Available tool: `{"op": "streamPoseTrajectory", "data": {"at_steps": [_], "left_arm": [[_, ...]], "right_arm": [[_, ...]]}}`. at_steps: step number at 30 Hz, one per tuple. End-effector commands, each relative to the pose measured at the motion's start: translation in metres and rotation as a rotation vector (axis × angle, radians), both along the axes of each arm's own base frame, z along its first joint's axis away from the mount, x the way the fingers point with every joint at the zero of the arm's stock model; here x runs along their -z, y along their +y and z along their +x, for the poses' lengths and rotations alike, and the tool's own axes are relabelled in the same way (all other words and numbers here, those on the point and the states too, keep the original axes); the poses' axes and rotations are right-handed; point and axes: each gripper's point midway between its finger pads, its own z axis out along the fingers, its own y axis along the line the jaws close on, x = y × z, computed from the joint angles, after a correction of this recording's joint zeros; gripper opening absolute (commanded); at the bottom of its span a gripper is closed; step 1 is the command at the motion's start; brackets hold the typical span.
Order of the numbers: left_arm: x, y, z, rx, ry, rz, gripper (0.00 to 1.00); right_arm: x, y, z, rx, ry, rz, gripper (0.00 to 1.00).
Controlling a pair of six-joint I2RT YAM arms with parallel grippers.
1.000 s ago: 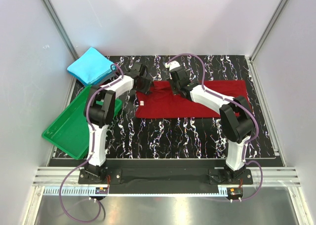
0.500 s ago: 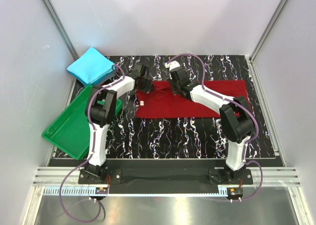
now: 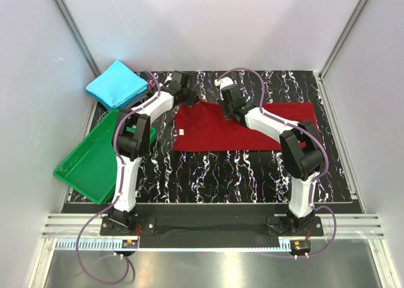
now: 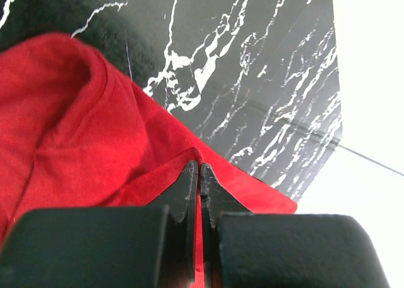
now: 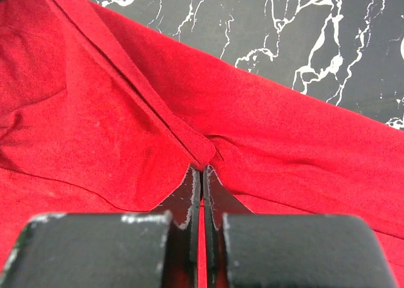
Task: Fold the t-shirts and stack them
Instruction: Fold the tshirt
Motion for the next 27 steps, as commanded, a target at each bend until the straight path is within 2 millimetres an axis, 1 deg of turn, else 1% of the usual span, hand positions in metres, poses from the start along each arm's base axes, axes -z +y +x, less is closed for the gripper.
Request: {"op": "streamPoseTrajectory", "data": {"at_steps": [1, 4, 6, 7, 8, 9, 10, 12, 13, 17, 19, 22, 24, 25, 26, 27], "left_arm": [[-0.003, -0.003, 0.018, 0.053, -0.082, 0.023, 0.0], [0.0, -0.003, 0.019, 0.081, -0.096, 0.052, 0.0], [-0.004, -0.001, 0.024, 0.097, -0.136, 0.084, 0.0], [-0.007, -0.002, 0.026, 0.109, -0.159, 0.085, 0.0], [-0.018, -0.006, 0.035, 0.116, -0.227, 0.07, 0.0], [-0.017, -0.007, 0.036, 0.123, -0.241, 0.069, 0.0], [-0.028, -0.011, 0.042, 0.134, -0.296, 0.043, 0.0], [-0.032, -0.016, 0.045, 0.154, -0.337, 0.036, 0.0], [-0.04, -0.018, 0.049, 0.159, -0.37, 0.029, 0.0], [-0.045, -0.017, 0.056, 0.159, -0.407, 0.042, 0.0], [-0.041, -0.02, 0.055, 0.174, -0.399, 0.035, 0.0], [-0.033, -0.019, 0.051, 0.187, -0.381, 0.038, 0.0], [-0.029, -0.017, 0.044, 0.2, -0.37, 0.061, 0.0], [-0.022, -0.013, 0.039, 0.204, -0.354, 0.071, 0.0], [-0.031, -0.012, 0.036, 0.216, -0.371, 0.085, 0.0], [-0.03, -0.01, 0.034, 0.221, -0.368, 0.093, 0.0]], "right_arm": [[-0.009, 0.006, 0.011, -0.005, -0.041, 0.024, 0.0], [-0.004, 0.008, 0.011, -0.009, -0.03, 0.026, 0.01], [-0.003, 0.007, 0.01, -0.003, -0.032, 0.02, 0.0], [-0.003, 0.005, 0.011, 0.004, -0.033, 0.015, 0.0], [-0.004, 0.003, 0.012, 0.015, -0.038, 0.01, 0.0], [-0.005, 0.0, 0.013, 0.031, -0.046, 0.002, 0.0], [-0.004, 0.0, 0.014, 0.036, -0.046, 0.0, 0.0], [-0.002, -0.001, 0.012, 0.037, -0.04, -0.002, 0.0], [-0.001, -0.001, 0.012, 0.037, -0.037, -0.001, 0.0], [0.003, -0.002, 0.01, 0.044, -0.031, -0.001, 0.0], [0.005, -0.003, 0.01, 0.046, -0.027, -0.002, 0.0], [0.004, -0.001, 0.007, 0.039, -0.022, 0.01, 0.0], [-0.001, 0.0, 0.004, 0.029, -0.025, 0.026, 0.0], [-0.004, -0.001, 0.001, 0.026, -0.024, 0.029, 0.0], [-0.004, -0.001, -0.002, 0.02, -0.019, 0.032, 0.0], [-0.005, 0.0, -0.003, 0.015, -0.02, 0.036, 0.0]]}}
